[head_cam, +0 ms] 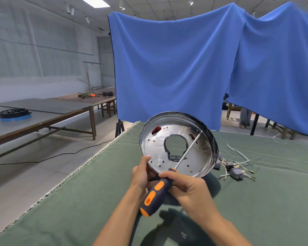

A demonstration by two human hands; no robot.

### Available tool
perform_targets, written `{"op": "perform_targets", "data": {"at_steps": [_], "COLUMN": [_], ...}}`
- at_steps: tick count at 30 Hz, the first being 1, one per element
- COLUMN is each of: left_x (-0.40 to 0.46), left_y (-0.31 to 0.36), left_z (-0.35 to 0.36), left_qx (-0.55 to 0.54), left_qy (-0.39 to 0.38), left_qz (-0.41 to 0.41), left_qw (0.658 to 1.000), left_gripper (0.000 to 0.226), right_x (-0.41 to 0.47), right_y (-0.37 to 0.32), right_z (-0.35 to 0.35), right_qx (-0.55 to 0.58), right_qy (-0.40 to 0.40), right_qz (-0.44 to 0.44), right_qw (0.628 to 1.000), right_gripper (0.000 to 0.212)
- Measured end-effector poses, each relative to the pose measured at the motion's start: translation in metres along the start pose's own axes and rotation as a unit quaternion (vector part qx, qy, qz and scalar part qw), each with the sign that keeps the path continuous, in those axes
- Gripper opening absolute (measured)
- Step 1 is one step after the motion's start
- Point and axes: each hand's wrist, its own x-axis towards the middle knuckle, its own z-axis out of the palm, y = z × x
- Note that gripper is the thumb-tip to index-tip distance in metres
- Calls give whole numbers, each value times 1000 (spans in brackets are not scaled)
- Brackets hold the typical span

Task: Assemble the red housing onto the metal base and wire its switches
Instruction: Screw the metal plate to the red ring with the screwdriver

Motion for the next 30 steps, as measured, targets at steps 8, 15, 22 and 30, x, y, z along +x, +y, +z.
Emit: {"op": "perform_targets", "data": {"at_steps": [8, 15, 22, 30], "left_x": [-2, -10, -9, 0], "left_y": [-1, -5, -6, -7], "left_z": [1, 8, 9, 3], "left_qx": [-12, 2, -23, -16], "left_qy": [-11, -21, -26, -30], "left_qz": [3, 12, 16, 25], "left_qw": [1000, 1000, 999, 999], "left_gripper": [29, 36, 37, 29], "right_x": [-1, 1, 15, 24], "right_y": [-6, 12, 12, -24], "right_z": [-5, -20, -20, -19], "right_qx": [-275, -139, -96, -53], "right_qy": [106, 186, 219, 277], "right_qz": [-272, -275, -224, -187], "right_qw": [916, 933, 945, 941], "right_gripper": [29, 23, 19, 18]}}
